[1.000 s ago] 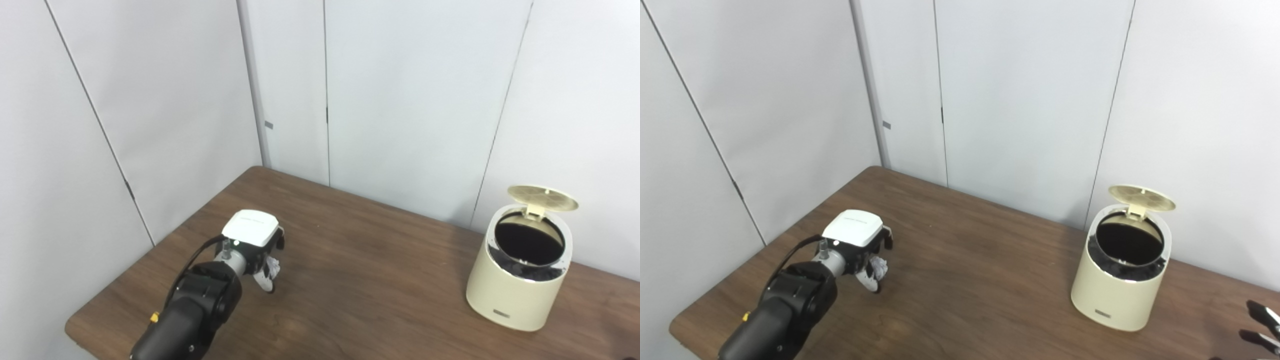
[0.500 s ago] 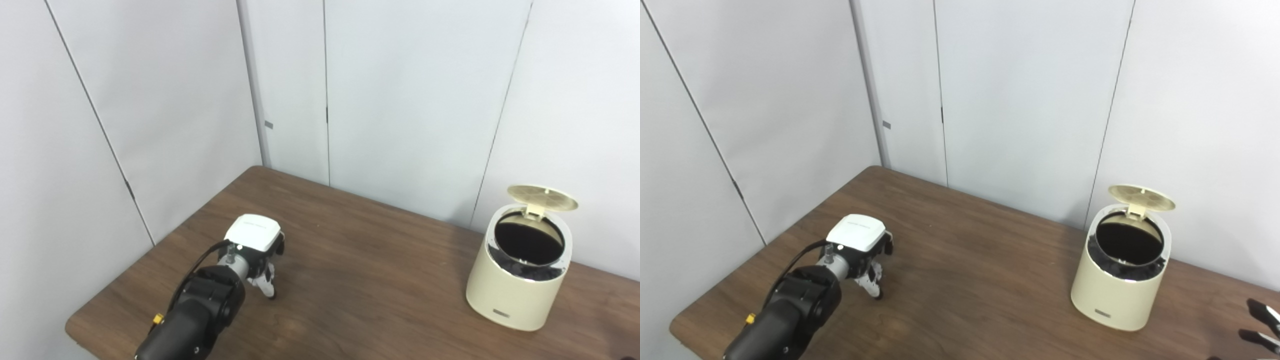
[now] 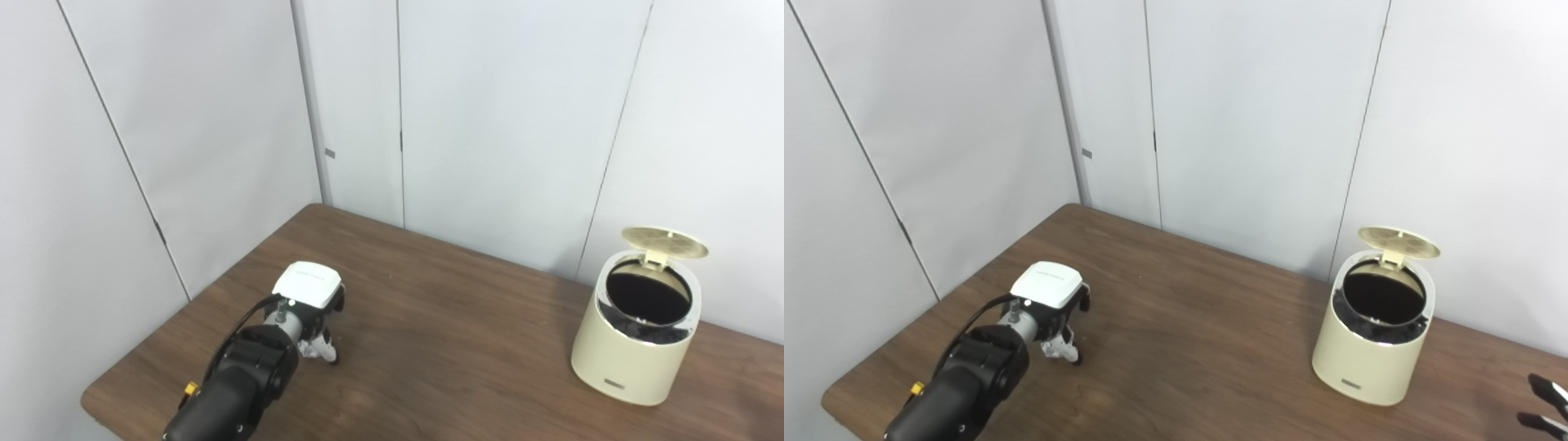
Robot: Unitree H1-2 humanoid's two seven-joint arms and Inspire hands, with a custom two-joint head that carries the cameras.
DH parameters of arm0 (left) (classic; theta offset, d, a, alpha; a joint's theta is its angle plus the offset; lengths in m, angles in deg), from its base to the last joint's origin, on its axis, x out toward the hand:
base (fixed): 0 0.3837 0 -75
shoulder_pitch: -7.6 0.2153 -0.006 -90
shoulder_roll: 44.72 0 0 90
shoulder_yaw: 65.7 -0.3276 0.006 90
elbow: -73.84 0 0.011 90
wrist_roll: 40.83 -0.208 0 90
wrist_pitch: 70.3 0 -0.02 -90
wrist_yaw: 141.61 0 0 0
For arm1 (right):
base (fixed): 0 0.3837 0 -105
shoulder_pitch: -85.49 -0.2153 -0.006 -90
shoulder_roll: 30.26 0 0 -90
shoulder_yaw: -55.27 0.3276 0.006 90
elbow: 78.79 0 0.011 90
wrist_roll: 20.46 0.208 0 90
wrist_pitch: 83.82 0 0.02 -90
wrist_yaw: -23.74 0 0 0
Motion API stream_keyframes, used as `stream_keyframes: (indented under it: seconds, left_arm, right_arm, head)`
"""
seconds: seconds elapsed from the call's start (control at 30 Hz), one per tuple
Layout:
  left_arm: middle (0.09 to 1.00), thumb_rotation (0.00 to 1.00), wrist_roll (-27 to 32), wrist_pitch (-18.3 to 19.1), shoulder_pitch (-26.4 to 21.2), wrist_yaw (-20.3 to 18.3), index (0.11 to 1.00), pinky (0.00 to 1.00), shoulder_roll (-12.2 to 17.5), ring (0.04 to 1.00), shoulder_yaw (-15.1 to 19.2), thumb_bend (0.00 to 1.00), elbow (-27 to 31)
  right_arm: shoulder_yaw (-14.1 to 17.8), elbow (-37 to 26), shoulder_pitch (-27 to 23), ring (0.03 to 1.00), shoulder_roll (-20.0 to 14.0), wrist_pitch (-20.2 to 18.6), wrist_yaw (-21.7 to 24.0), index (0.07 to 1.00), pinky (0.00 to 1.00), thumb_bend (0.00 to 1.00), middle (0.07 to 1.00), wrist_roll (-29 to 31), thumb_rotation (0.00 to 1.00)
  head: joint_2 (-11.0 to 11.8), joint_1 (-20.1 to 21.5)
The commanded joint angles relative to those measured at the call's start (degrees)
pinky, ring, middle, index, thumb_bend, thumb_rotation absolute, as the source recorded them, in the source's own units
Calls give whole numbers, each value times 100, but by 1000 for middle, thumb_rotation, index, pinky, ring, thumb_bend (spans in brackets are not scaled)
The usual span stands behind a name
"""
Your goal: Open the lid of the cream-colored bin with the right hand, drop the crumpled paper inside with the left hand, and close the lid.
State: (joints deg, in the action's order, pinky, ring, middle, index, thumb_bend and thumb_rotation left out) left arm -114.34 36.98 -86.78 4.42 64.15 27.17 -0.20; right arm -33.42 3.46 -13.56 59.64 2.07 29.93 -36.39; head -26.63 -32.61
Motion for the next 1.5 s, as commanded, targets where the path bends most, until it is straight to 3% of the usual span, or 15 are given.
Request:
stream_keyframes:
  seconds: [0.0, 0.2, 0.47, 0.6, 0.87, 1.03, 1.23, 1.27, 1.3, 1.33, 1.47]
  left_arm:
    - [630, 75, -80, 68, 49, -96, 673, 503, 176, 604, 6, 835, -25]
    - [657, 64, -63, 110, 116, -191, 692, 549, 178, 607, 18, 842, -67]
    - [726, 128, -349, 394, 75, -944, 727, 648, 170, 676, -11, 819, 5]
    - [746, 117, -358, 454, 93, -1119, 737, 682, 216, 699, 21, 830, 44]
    - [734, 83, -436, 509, 59, -1541, 743, 661, 280, 674, 46, 839, 131]
    - [724, 84, -408, 479, 59, -1529, 743, 652, 305, 660, 20, 832, 98]
    - [625, 65, -397, 484, 48, -1562, 746, 612, 308, 578, -28, 811, -28]
    - [619, 46, -396, 495, 37, -1543, 685, 633, 302, 582, -42, 789, -108]
    - [607, 53, -398, 502, 36, -1488, 592, 636, 291, 576, -53, 658, -179]
    - [552, 27, -402, 515, 37, -1429, 543, 619, 274, 555, -61, 593, -236]
    - [509, 1, -480, 530, 37, -1368, 486, 566, 264, 508, -119, 527, -299]
  right_arm:
    - [32, -204, -185, 747, -99, 118, -33, 851, 495, 909, 889, 70, 595]
    - [37, -263, -163, 734, -131, 80, -13, 819, 487, 887, 884, 62, 583]
    - [51, -290, -169, 735, -162, 53, 12, 811, 481, 897, 884, 141, 593]
    - [37, -258, -181, 733, -170, 79, 10, 813, 474, 894, 882, 137, 588]
    - [22, -271, -212, 733, -170, 50, 20, 814, 469, 882, 887, 126, 585]
    - [7, -290, -219, 733, -166, 22, 27, 807, 466, 902, 881, 105, 594]
    - [23, -299, -220, 732, -172, 43, 31, 806, 460, 890, 883, 130, 600]
    - [24, -306, -219, 730, -170, 38, 24, 804, 460, 883, 881, 117, 604]
    - [25, -327, -216, 729, -173, 15, 25, 803, 460, 880, 880, 104, 607]
    - [26, -335, -215, 732, -179, 16, 27, 804, 462, 876, 881, 101, 612]
    - [30, -323, -215, 744, -204, 54, 37, 810, 475, 864, 885, 115, 635]
  head:
    - [-6, -1]
    - [-71, -17]
    - [-126, -68]
    - [-139, -89]
    - [-163, -105]
    - [-163, -105]
    - [-195, -103]
    - [-195, -103]
    - [-221, -108]
    - [-221, -108]
    - [-241, -124]
